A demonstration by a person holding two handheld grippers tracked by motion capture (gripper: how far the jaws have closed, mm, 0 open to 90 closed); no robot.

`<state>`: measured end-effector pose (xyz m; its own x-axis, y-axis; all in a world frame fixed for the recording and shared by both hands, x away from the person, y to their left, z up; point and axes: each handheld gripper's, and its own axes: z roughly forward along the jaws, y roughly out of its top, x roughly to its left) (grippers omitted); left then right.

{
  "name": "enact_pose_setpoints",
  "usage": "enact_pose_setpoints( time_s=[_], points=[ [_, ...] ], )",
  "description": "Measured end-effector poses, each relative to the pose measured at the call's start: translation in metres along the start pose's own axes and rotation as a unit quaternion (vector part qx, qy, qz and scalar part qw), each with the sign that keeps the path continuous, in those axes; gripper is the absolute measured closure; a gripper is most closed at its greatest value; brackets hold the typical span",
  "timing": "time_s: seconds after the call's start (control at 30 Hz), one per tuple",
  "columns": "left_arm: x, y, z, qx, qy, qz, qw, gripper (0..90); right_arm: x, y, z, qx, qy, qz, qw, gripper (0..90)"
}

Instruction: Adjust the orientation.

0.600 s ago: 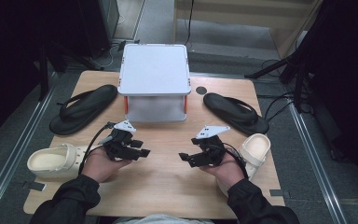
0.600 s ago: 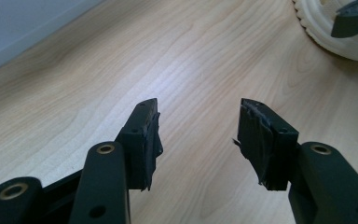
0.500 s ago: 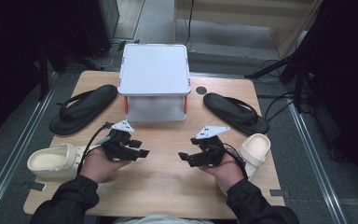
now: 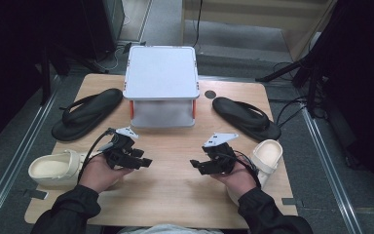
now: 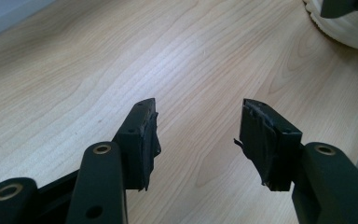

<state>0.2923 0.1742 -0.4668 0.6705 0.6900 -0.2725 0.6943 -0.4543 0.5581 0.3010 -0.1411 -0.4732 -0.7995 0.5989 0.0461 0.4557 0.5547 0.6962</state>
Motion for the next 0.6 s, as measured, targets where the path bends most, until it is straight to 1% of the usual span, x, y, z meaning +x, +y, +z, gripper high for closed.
enact_pose_setpoints(
  time_s=[0.03, 0.07, 0.1, 0.13, 0.17, 0.2, 0.23, 0.37, 0.43, 0.53, 0.6],
  points=[
    [0.0014, 0.0004, -0.0007, 0.001, 0.003, -0.006, 1.0000, 46.7, 0.0000, -0.0014, 0.0016, 0.010, -0.010, -0.012, 0.9998, 33.8],
    [0.0020, 0.0003, -0.0013, -0.001, 0.005, -0.009, 0.9999, 46.6, -0.0002, -0.0014, 0.0017, 0.011, -0.005, -0.012, 0.9999, 33.8],
    [0.0030, 0.0002, -0.0022, 0.000, 0.004, -0.010, 0.9999, 46.6, -0.0005, -0.0010, 0.0017, 0.005, 0.000, -0.010, 0.9999, 33.8],
    [0.0030, 0.0002, -0.0022, 0.000, 0.004, -0.010, 0.9999, 46.4, -0.0005, -0.0010, 0.0017, 0.005, 0.000, -0.010, 0.9999, 33.8],
    [0.0039, -0.0005, -0.0034, -0.002, 0.006, -0.014, 0.9999, 46.3, -0.0004, 0.0001, 0.0006, -0.003, 0.004, -0.006, 1.0000, 33.7],
    [0.0039, -0.0005, -0.0034, -0.002, 0.006, -0.014, 0.9999, 46.0, -0.0003, 0.0002, 0.0001, -0.005, 0.005, -0.006, 1.0000, 33.6],
    [0.0046, -0.0010, -0.0046, 0.002, 0.010, -0.012, 0.9999, 45.7, -0.0003, 0.0002, 0.0000, -0.007, 0.005, -0.007, 0.9999, 33.6],
    [0.0039, -0.0014, -0.0056, 0.003, 0.013, -0.012, 0.9998, 44.7, -0.0012, -0.0003, 0.0015, -0.002, 0.006, -0.005, 1.0000, 33.7],
    [0.0032, -0.0012, -0.0061, 0.008, 0.014, -0.011, 0.9998, 44.0, -0.0023, -0.0006, 0.0023, 0.005, 0.017, 0.002, 0.9998, 35.7],
    [0.0033, -0.0013, -0.0065, 0.012, 0.014, -0.012, 0.9998, 43.8, -0.0028, -0.0002, 0.0015, 0.003, 0.022, 0.007, 0.9997, 35.7],
    [0.0047, -0.0008, -0.0082, 0.014, 0.014, -0.018, 0.9997, 43.8, -0.0042, 0.0000, -0.0007, -0.003, 0.024, 0.012, 0.9996, 35.6]
  ],
)
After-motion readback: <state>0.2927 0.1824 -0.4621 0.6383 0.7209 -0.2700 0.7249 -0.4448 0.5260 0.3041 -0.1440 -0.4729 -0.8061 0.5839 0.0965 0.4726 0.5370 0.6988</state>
